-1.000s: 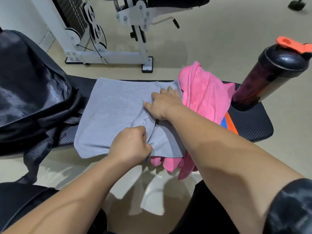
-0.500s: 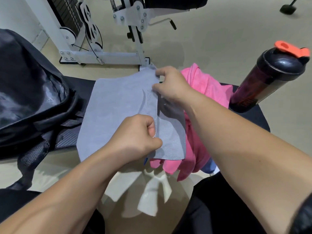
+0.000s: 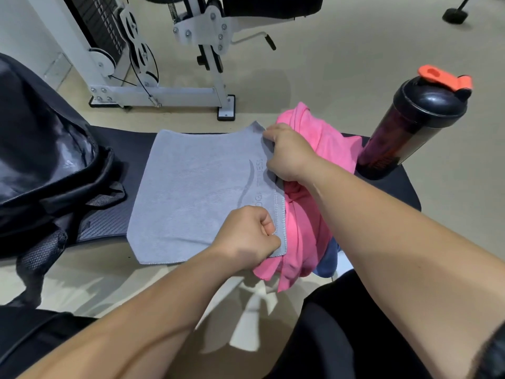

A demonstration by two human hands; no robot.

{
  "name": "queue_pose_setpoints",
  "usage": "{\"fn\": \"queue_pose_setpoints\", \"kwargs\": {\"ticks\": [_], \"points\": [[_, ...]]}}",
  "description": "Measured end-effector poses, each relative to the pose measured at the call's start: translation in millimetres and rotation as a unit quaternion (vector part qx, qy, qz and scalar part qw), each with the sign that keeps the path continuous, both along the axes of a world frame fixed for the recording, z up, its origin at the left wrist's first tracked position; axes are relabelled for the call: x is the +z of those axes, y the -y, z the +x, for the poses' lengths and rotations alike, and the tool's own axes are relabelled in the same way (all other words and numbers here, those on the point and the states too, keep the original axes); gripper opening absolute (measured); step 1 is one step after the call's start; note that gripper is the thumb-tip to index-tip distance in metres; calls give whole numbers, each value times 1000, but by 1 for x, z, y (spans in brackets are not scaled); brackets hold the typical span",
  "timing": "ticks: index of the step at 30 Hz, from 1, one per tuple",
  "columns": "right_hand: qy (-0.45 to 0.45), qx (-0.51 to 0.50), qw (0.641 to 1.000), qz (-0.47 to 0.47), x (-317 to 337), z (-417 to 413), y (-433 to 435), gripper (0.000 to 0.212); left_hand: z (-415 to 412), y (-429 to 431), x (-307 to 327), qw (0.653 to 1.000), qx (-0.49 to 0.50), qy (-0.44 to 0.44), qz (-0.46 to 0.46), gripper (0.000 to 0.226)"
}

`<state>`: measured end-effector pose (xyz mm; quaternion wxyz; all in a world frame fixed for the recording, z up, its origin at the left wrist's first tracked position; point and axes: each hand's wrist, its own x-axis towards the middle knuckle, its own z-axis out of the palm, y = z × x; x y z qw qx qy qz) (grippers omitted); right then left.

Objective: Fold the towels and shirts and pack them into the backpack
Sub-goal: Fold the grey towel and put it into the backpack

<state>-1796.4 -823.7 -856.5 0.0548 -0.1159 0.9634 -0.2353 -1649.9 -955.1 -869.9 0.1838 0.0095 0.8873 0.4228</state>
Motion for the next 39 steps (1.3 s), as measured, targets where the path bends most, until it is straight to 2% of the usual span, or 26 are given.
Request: {"fn": "queue_pose_setpoints", "kwargs": {"ticks": [5,9,11,13,16,17,20,23,25,31,36,39], "points": [[-51,-6,998,-47,19,-3,-5,28,6,3,18,998,12,-10,56,14],[-37,-14,999,15,21,0,-9,31,4,-8,11,999,12,-19,50,14],[-27,-16,997,69,17,7,-8,16,3,-12,3,1000,-2,-10,30,11],[-54,-15,987,154,9,19,-4,42,3,-10,-1,1000,-3,-8,27,8],[-143,30,969,199,4,41,13,48,-6,8,2,996,39,-85,4,14],[-139,60,966,209,2,45,18,51,-12,19,2,990,56,-126,-22,14],[-26,142,953,266,-13,54,29,76,-38,58,-5,965,72,-220,-121,9],[37,156,926,341,-32,58,33,88,-58,96,-22,950,-6,-156,-271,60],[26,150,919,364,-36,59,37,91,-61,115,-35,934,-58,-94,-339,79],[22,144,925,350,-35,61,67,93,-53,150,-43,915,-75,-34,-394,89],[96,118,958,244,-47,78,90,92,-46,172,-25,900,-100,4,-424,93],[85,97,966,224,-54,94,91,90,-44,168,-21,904,-98,22,-416,96]]}}
